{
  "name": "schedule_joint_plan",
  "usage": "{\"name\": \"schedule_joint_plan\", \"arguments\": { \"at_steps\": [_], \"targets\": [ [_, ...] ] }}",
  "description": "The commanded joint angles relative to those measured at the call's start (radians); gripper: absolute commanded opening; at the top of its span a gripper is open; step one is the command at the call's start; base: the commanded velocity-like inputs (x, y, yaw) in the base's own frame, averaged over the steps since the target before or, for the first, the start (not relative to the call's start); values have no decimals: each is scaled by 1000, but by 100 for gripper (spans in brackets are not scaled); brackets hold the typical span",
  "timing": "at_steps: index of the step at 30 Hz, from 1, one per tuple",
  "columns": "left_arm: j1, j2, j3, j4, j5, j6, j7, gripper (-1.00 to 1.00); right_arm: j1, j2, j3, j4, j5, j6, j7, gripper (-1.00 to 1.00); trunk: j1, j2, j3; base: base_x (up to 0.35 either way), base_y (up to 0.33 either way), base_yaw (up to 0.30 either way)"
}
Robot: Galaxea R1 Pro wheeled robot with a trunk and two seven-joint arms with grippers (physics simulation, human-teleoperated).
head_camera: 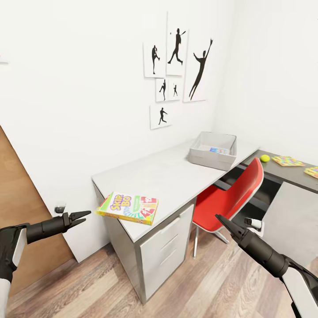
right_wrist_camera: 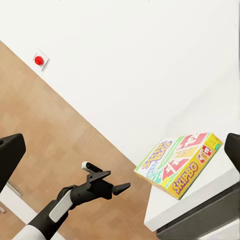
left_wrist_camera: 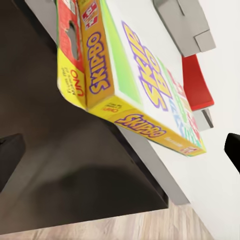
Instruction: Put all the toys in the child's room - the three board games (two on the bed and one on the table), the two jigsaw puzzles on the table, and the tennis ball on the table - inside the toy box on the table in the child's room.
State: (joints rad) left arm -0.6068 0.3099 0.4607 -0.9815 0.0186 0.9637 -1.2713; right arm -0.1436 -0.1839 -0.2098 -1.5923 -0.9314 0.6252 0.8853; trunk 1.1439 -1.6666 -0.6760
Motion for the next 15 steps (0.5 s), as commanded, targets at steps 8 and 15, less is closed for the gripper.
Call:
{"name": "schedule_joint_plan", "arguments": {
  "at_steps": [8, 15],
  "targets": [
    [-1, 1, 0, 0, 1, 9, -1, 100, -1, 0, 0, 0, -6, 7, 0, 100, 0, 0, -1, 16, -76, 0],
    [-1, 1, 1, -1, 1, 9, -1, 100, -1, 0, 0, 1, -6, 7, -1, 100, 0, 0, -1, 12, -10, 0]
  ]
}}
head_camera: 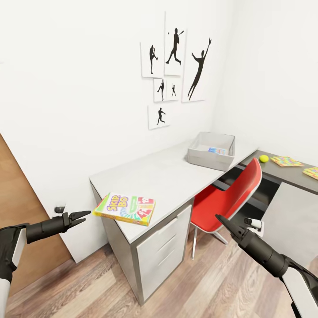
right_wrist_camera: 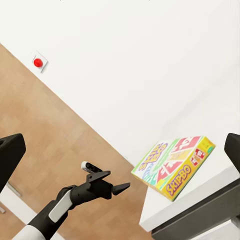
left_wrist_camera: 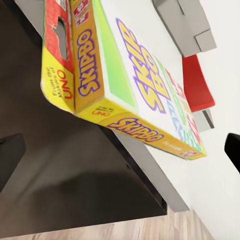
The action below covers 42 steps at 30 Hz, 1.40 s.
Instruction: Put all the toys in the child's room - the three board games (two on the bed and one on the table), the two jigsaw puzzles on the table, and the tennis ball on the table - inside the toy box on the table in the child's room.
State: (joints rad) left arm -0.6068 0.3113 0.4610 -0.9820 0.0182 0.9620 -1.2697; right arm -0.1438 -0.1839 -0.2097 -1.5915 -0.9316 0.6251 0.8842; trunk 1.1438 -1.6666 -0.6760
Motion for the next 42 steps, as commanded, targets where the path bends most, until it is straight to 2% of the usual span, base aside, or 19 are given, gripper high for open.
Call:
{"name": "schedule_joint_plan", "arguments": {
  "at_steps": [1, 23, 29, 38, 42],
  "targets": [
    [-1, 0, 1, 0, 2, 10, -2, 100, -1, 0, 0, 0, -6, 7, 0, 100, 0, 0, -1, 58, -3, 0],
    [-1, -2, 49, 0, 1, 5, -3, 100, -1, 0, 0, 0, -6, 7, -2, 100, 0, 0, -1, 39, 26, 0],
    [-1, -3, 64, 0, 2, 7, -2, 100, -1, 0, 0, 1, -6, 7, -2, 100, 23, -42, -20, 0, 0, 0],
    [-1, -3, 66, 0, 3, 7, -2, 100, -1, 0, 0, 1, -6, 7, -2, 100, 57, -105, -48, 0, 0, 0],
    [-1, -3, 67, 0, 3, 7, -2, 100, -1, 0, 0, 1, -6, 7, -2, 100, 57, -105, -48, 0, 0, 0]
  ]
}}
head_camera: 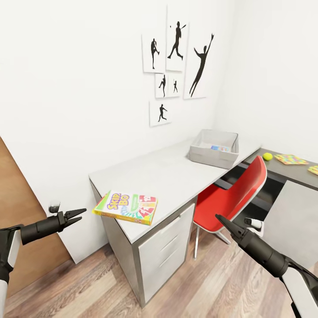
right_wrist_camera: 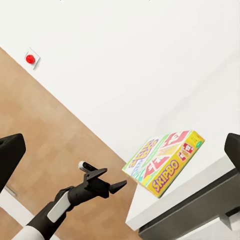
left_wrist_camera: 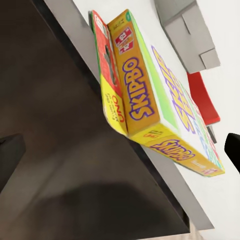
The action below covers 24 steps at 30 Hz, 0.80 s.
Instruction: Put all the toys in the child's room - the three board games (two on the bed and one on the table), the two jigsaw puzzles on the table, and the tennis ball on the table - inside the toy box on the table in the child's room.
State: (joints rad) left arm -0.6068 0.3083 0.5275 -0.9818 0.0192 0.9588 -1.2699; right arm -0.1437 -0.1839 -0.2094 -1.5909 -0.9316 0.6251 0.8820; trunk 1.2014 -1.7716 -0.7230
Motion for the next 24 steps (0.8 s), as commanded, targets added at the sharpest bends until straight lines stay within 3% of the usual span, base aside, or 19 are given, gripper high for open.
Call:
{"name": "schedule_joint_plan", "arguments": {
  "at_steps": [1, 24],
  "targets": [
    [-1, 0, 1, 0, 2, 10, -3, 100, -1, 0, 0, 0, -6, 7, 0, 100, 0, 0, -1, 0, 0, 0],
    [-1, 0, 0, 0, 2, 5, -2, 100, -1, 1, 2, 0, -6, 7, -7, 100, 0, 0, -1, 0, -69, 0]
  ]
}}
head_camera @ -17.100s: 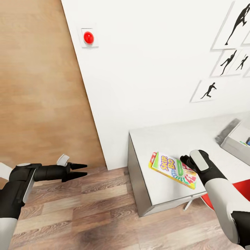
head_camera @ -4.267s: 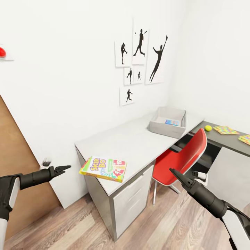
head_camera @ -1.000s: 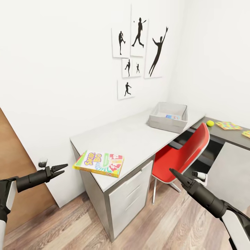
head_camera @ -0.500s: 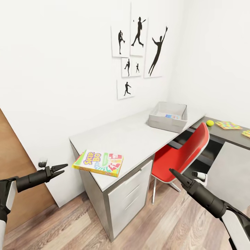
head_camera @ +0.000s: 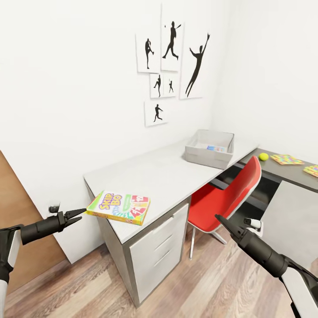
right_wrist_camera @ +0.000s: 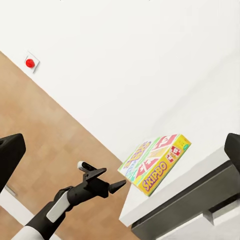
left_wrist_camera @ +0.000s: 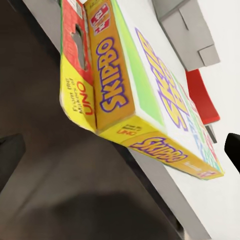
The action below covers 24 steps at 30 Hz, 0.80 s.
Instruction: Put all the toys in the child's room - the three board games (two on the bed and one on the table), the two jigsaw puzzles on the table, and the tennis ball on the table - inside the toy box on the table in the child's room.
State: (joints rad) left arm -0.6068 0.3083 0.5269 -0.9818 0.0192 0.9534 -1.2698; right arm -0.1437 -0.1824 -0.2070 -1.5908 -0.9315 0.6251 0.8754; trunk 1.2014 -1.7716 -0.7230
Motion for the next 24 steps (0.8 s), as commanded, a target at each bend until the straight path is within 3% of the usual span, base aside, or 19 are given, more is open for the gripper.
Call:
{"name": "schedule_joint_plan", "arguments": {
  "at_steps": [1, 9, 24],
  "targets": [
    [-1, 0, 1, 0, 2, 10, -2, 100, -1, 0, 0, 0, -6, 7, -1, 100, 0, 0, -1, 26, -7, 0],
    [-1, 0, 0, 0, 2, 9, -3, 100, -1, 0, 0, 0, -5, 7, -4, 100, 0, 0, -1, 140, -2, 0],
    [-1, -1, -1, 0, 2, 8, -3, 100, -1, 0, 0, 0, -4, 7, -4, 100, 0, 0, -1, 14, -2, 0]
  ]
}}
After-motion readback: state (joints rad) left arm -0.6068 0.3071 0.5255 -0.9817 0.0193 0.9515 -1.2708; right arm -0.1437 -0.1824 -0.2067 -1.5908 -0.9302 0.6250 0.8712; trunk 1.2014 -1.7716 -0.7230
